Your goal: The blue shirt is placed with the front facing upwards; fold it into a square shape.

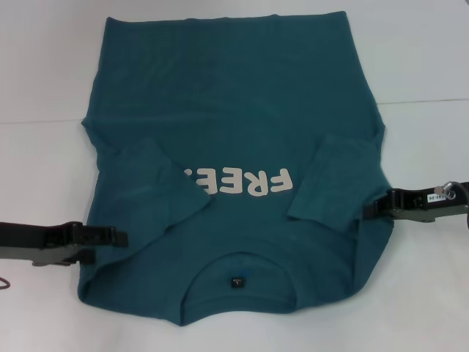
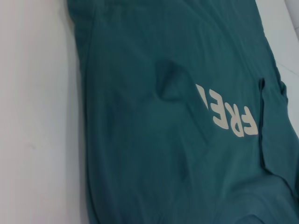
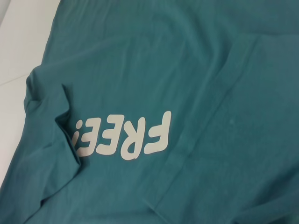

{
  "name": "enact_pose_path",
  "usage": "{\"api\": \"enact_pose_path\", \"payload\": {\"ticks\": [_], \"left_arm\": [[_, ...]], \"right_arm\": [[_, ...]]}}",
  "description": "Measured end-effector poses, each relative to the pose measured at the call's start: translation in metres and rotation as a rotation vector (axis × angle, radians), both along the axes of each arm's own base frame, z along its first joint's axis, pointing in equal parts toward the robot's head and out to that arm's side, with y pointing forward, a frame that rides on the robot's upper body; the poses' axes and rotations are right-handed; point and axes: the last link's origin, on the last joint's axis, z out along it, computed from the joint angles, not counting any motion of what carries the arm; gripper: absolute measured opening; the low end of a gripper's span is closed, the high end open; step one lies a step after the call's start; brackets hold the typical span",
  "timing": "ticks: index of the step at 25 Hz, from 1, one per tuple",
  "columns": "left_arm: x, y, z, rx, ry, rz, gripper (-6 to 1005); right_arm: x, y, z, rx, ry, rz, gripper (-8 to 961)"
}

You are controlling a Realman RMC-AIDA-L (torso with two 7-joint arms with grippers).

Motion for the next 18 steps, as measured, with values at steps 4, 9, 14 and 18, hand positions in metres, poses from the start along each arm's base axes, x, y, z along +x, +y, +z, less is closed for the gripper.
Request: {"api": "enact_pose_path", "payload": {"ticks": [4,9,14,18], "left_arm": [[-0.0012,-0.0015,-0.0028,-0.012,0.001,0.005,888],[-0.0045,-0.0014,-0.0057,-0.022,0.03,0.008,889],[-0.0083,-0.0001,-0.0064,-0.014,0.06,0.012,889],[-0.0105,0.0,-0.0065,-0.008,0.072,0.015,889]], "right_arm": [[0.0002,0.0002,0.0001,0.002,-0.001,0.0,37],[0.0008,0.0,0.0001,0.003,-0.002,-0.002,36],[0.0006,-0.0003,-0.0008,0.003,0.0,-0.002,36],[0.0003,-0.0006,-0.0018,0.001,0.001,-0.002,36]]}}
